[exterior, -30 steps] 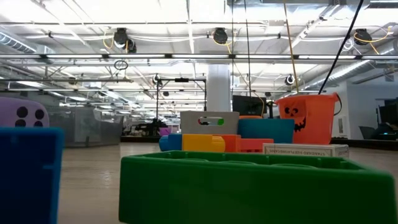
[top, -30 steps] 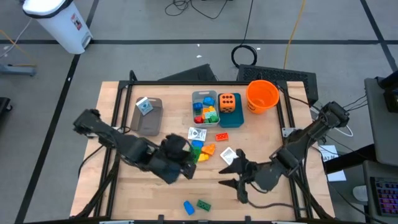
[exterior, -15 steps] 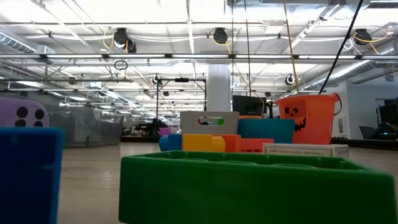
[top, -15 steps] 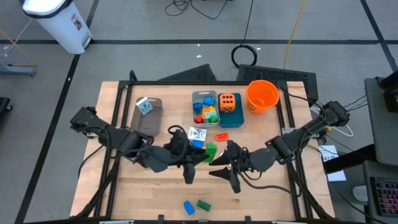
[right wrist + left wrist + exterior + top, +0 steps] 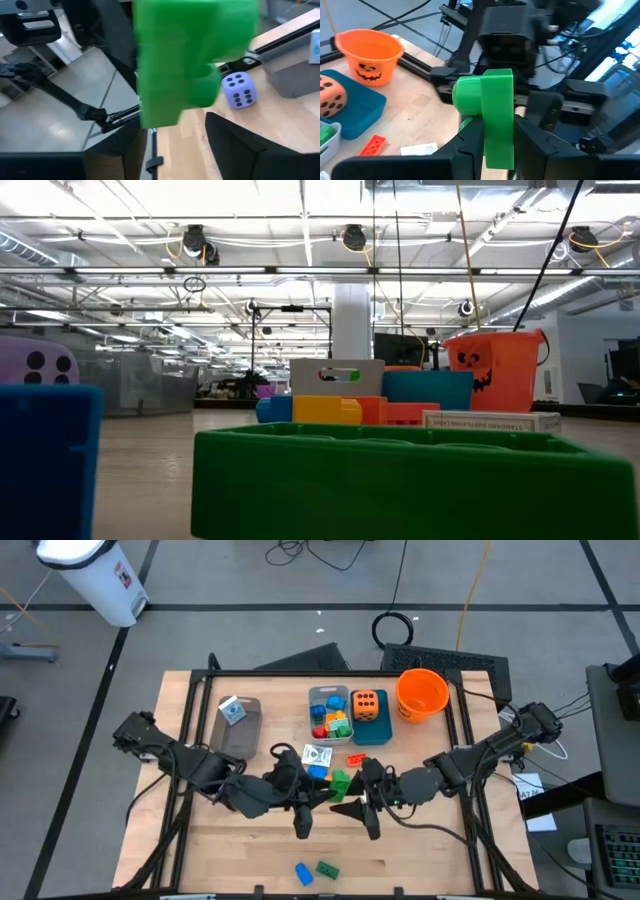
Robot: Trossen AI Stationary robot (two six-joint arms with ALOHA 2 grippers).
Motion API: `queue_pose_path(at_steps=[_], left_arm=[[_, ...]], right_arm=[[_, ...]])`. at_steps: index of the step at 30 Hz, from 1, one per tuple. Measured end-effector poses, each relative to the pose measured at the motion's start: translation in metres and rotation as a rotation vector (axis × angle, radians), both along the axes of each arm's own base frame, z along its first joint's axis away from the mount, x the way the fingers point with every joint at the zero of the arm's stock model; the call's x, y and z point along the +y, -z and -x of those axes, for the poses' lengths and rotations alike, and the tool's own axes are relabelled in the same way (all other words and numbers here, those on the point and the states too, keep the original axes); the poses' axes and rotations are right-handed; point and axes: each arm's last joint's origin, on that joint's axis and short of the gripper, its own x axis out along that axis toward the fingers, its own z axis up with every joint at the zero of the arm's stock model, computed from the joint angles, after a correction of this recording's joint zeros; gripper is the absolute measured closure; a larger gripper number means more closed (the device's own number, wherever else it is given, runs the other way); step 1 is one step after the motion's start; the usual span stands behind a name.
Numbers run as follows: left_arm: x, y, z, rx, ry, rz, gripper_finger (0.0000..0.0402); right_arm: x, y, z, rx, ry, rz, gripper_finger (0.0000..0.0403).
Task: Pick & Place Toys
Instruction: Put the green game piece into the gray bin
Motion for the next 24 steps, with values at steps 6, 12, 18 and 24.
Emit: queue_pose_path(at_steps=[6, 12, 18, 24], left_arm=[[0.000, -0.001, 0.000, -0.004, 0.012, -0.003, 0.0309], [-0.001, -0.001, 0.000, -0.002, 0.025, -0.003, 0.0309], [-0.001, -0.001, 0.000, -0.001, 0.028, -0.006, 0.0309], [-0.002, -0.002, -0.001, -0.016, 0.056, -0.009, 0.0309]], right_arm=[[-0.007, 0.000, -0.004, 0.009, -0.047, -0.020, 0.0158], [-0.009, -0.005, -0.003, -0.041, -0.056, 0.019, 0.0122], [-0.011, -0.013, 0.000, -0.092, -0.060, 0.048, 0.0113], [-0.013, -0.016, 0.002, -0.103, -0.060, 0.065, 0.0126]])
